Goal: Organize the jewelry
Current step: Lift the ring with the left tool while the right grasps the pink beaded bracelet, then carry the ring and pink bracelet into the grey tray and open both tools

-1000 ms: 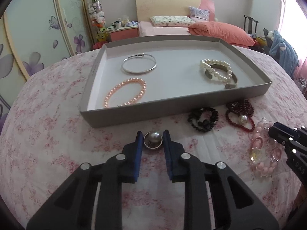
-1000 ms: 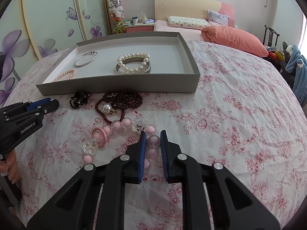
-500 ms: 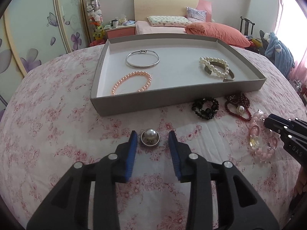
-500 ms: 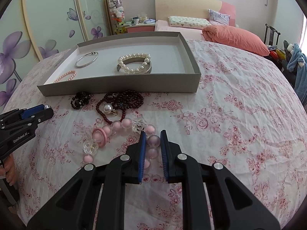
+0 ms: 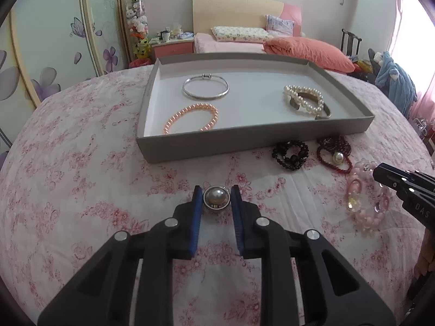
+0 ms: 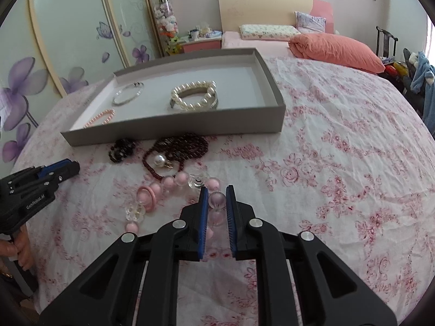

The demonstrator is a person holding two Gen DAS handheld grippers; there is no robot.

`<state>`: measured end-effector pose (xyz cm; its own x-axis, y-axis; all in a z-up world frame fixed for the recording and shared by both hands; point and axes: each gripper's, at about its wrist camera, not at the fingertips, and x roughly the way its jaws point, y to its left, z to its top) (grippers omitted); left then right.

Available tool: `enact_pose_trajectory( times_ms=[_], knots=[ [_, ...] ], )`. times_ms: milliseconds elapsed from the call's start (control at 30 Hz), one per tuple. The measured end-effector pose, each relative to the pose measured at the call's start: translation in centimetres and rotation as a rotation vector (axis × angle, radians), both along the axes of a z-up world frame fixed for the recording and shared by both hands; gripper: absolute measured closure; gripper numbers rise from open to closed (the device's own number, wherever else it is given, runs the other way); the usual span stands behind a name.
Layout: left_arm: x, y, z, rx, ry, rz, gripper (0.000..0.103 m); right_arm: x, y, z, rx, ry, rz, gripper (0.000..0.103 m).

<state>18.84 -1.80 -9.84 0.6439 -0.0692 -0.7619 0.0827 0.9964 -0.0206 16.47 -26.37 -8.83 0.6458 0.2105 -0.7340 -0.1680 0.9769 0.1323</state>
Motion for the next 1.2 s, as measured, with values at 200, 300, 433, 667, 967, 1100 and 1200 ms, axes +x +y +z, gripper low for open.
enact_pose_trajectory(
  times_ms=[200, 300, 433, 667, 967, 1100, 1200],
  knots=[
    [-1.2, 0.7, 1.6, -0.044, -0.09, -0.002, 0.081, -1.5, 1.0, 2.9, 0.05, -0.117, 0.043, 0.089],
    [-1.6, 0.9, 2.2, -0.056, -0.121, 0.003, 0.081, -2.0, 1.5, 3.8, 0.066, -0.156, 0.059, 0.089],
    [-2.4, 1.1, 2.9, -0.063, -0.158, 0.017, 0.081, -2.4, 1.7, 4.6, 0.093, -0.191, 0.07, 0.089],
    [-4.1, 1.5, 4.5, -0.063, -0.226, 0.053, 0.081, -3.5, 1.9, 5.5, 0.132, -0.241, 0.073, 0.089],
    [-6.2, 1.2, 6.6, -0.024, -0.33, 0.097, 0.081, -4.4, 1.9, 6.7, 0.149, -0.298, 0.058, 0.089],
    [-6.7, 0.9, 7.3, -0.015, -0.358, 0.111, 0.081, -4.9, 1.9, 7.5, 0.151, -0.333, 0.048, 0.089],
    [-6.8, 0.5, 7.7, -0.009, -0.375, 0.115, 0.081, -5.2, 2.1, 8.1, 0.132, -0.373, 0.039, 0.089]
  ],
)
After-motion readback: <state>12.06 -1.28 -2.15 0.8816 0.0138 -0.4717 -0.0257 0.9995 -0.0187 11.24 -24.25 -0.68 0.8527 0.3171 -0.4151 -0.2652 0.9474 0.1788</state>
